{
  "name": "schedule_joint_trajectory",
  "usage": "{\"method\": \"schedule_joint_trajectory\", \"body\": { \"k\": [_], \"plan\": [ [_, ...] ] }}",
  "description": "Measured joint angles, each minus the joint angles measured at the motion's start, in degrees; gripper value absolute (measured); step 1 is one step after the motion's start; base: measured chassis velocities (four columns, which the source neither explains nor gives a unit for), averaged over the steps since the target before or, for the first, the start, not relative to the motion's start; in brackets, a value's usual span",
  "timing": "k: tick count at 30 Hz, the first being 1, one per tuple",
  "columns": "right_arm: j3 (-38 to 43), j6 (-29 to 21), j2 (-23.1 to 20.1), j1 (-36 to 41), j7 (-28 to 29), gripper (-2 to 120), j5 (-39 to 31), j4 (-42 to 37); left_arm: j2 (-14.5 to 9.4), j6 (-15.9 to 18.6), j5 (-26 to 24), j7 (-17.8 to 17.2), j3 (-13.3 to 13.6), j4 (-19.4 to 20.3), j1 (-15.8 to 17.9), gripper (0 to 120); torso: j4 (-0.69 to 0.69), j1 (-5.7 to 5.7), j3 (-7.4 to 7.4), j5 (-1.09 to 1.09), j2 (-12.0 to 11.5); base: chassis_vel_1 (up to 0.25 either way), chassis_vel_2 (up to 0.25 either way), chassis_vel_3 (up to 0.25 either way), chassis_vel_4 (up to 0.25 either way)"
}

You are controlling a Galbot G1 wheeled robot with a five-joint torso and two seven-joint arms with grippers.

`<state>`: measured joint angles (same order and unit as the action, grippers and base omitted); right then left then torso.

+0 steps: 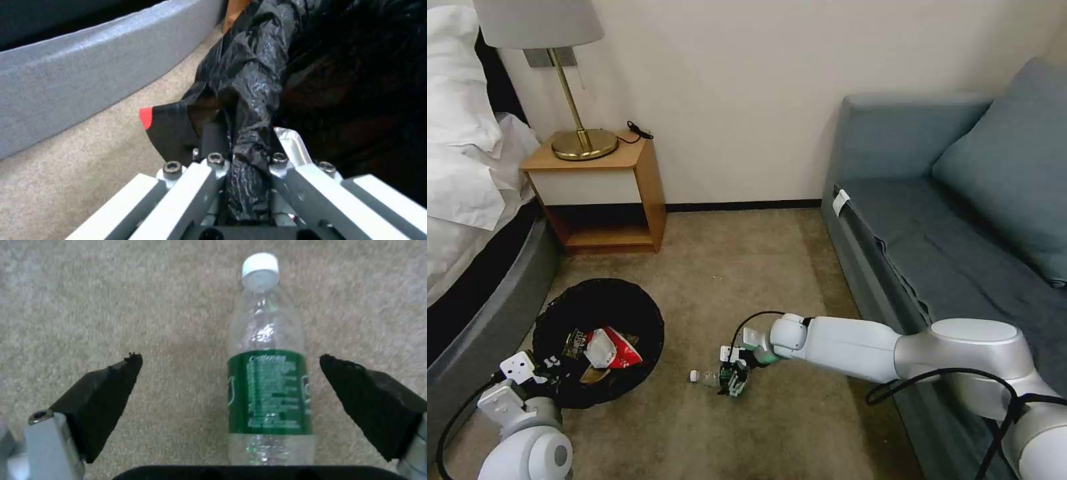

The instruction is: Pick up the trash bin, then pick up the garbage on the floor and place it into the trash bin.

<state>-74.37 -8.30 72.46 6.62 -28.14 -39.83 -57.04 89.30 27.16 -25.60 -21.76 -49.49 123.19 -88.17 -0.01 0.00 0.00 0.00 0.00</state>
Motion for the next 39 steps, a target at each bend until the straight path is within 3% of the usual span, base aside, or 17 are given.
{"method": "schedule_joint_trajectory", "body": {
  "k": [24, 32, 34, 39],
  "plan": [
    [-1.4, 1.4, 2.2, 2.5, 5.0, 99, 0.2, 3.6, -0.8, 0.0, -0.3, 0.3, -0.9, 0.6, -0.5, 3, 0.01, 0.00, 0.00, 0.00, 0.0, 0.000, 0.000, 0.000, 0.000],
    [-1.8, 2.0, 1.8, 2.5, 5.2, 66, 0.0, 3.2, -0.9, 0.0, -0.5, 0.4, -1.1, 0.7, -0.6, 3, 0.01, 0.00, 0.00, 0.00, 0.0, 0.000, 0.000, 0.000, 0.000],
    [-1.9, 2.0, 1.7, 2.5, 5.2, 64, 0.0, 3.2, -0.9, 0.0, -0.5, 0.4, -1.1, 0.7, -0.6, 3, 0.00, 0.00, 0.00, 0.00, 0.0, 0.000, 0.000, 0.000, 0.000],
    [-2.2, 2.4, 1.7, 2.8, 5.2, 45, 0.0, 3.2, -0.9, -0.1, -0.4, 0.5, -1.2, 0.6, -0.7, 3, 0.00, 0.00, 0.00, 0.01, 0.0, 0.000, 0.000, 0.000, 0.000]
  ]
}}
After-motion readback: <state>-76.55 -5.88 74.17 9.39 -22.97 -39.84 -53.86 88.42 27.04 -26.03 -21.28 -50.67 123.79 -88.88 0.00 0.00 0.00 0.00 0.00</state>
